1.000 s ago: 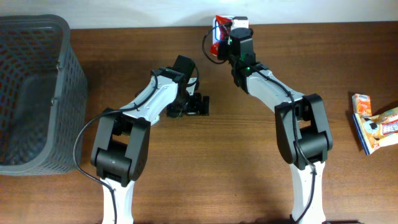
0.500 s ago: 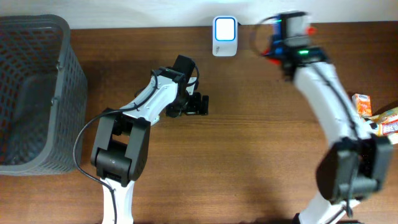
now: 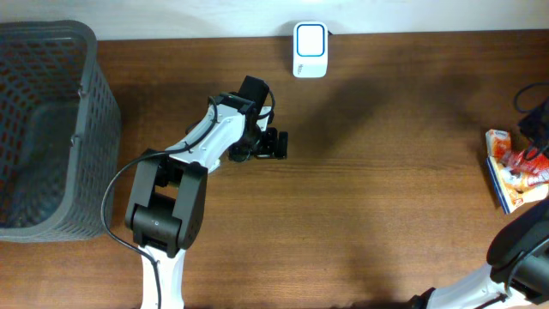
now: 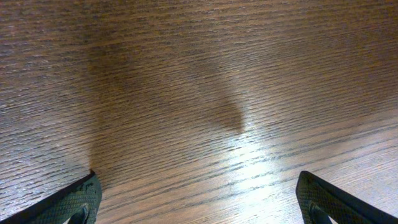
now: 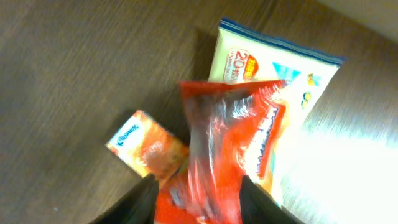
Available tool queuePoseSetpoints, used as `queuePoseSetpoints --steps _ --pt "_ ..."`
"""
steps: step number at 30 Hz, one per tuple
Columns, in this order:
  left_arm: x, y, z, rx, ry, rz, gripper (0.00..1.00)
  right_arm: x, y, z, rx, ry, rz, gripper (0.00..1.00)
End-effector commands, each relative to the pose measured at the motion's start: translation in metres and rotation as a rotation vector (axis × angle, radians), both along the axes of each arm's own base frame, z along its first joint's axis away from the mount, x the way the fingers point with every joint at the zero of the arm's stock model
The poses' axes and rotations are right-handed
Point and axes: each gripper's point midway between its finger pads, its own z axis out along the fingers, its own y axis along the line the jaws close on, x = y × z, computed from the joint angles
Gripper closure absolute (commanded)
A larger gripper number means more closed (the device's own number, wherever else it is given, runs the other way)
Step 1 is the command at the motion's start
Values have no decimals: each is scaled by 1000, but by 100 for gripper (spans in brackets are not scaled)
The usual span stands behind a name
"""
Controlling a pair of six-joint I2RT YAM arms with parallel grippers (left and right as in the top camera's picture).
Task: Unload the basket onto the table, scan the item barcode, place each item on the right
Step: 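Carry the red bag right and drop it on the pile at the right edge, then reach the left gripper down to the green Kleenex tissue pack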
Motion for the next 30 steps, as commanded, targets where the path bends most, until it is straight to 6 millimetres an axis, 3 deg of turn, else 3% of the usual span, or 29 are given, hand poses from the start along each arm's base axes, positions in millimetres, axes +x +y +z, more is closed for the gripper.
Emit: queuePoseSetpoints --steps 1,4,6,10,14,15,16,18,20,22,25,30 --pt "-9 13 -23 56 43 -3 1 -1 3 -8 52 -15 3 35" --pt "-9 13 -23 56 43 -3 1 -3 13 -12 98 -6 20 26" --pt "-9 13 -23 56 43 -4 1 -3 21 -11 137 -20 39 25" --pt "-9 13 -23 56 43 -3 1 -2 48 12 226 -95 101 25" --pt "-13 14 -23 60 59 -5 1 -6 85 70 277 -251 194 23" --pt "-16 15 -23 59 74 -5 1 -8 91 84 274 -284 211 17" --pt "-18 15 -23 58 83 -6 1 -11 98 100 265 -322 231 0" --pt "-23 13 -22 46 104 -8 1 -20 106 125 230 -371 248 2" --pt "-31 12 -21 32 138 -11 1 -26 110 136 210 -390 252 2" --pt "-40 2 -12 -35 171 -65 1 -32 115 140 216 -393 256 2" --pt "-35 -2 9 -58 121 -113 1 -39 124 129 271 -349 250 2" --pt "-24 0 78 -73 -47 -144 1 -37 122 122 287 -332 245 2"
